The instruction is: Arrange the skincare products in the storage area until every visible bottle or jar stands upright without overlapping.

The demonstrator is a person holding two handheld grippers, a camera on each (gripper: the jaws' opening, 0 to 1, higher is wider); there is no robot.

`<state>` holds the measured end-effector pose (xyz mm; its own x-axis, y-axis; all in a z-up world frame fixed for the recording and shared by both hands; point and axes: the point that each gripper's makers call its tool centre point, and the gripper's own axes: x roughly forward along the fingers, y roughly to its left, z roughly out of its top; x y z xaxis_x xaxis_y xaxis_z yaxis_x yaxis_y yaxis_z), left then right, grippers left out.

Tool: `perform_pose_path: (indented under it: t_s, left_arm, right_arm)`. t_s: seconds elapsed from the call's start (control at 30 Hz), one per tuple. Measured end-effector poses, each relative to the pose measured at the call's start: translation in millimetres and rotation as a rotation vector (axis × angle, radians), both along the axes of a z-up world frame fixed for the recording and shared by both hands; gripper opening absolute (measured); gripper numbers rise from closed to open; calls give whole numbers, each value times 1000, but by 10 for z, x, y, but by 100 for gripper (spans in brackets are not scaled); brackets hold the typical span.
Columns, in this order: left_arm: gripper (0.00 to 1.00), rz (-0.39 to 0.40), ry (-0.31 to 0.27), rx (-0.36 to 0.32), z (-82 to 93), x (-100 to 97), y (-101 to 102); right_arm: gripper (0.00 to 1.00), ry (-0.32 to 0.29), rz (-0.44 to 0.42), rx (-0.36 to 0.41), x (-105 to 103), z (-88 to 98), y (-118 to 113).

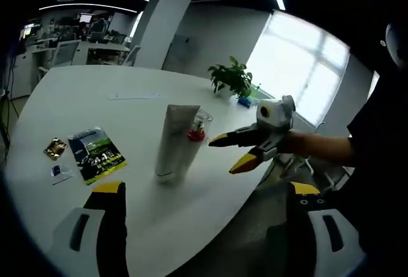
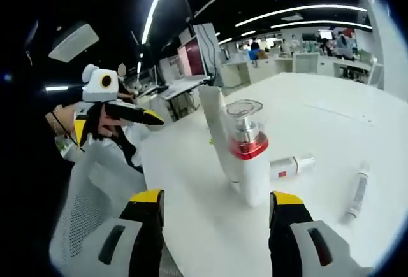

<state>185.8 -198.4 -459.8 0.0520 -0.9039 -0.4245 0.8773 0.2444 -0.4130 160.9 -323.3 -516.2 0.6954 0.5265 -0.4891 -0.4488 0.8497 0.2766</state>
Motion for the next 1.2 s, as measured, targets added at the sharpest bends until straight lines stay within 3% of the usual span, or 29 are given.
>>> perform_pose_path:
  t_s: [0.2, 0.4, 0.7, 0.87, 1.2]
  left_arm:
    - [97, 23, 35, 14, -49, 19, 117]
    - [98, 45, 31, 21, -68, 49, 231]
    - [99, 67, 31, 23, -44, 156, 335]
    - [99, 75, 23, 22, 28, 268, 319]
    - [99, 65, 25, 27, 66, 300, 356]
  right_arm:
    - [74, 9, -50, -8, -134, 50, 2]
    - [82, -10, -148, 16, -168, 149, -90]
    - [89, -27, -203, 17, -176, 320, -159]
    - [99, -53, -221, 20, -101, 392, -208]
    - [99, -46, -205, -23, -115, 354, -128]
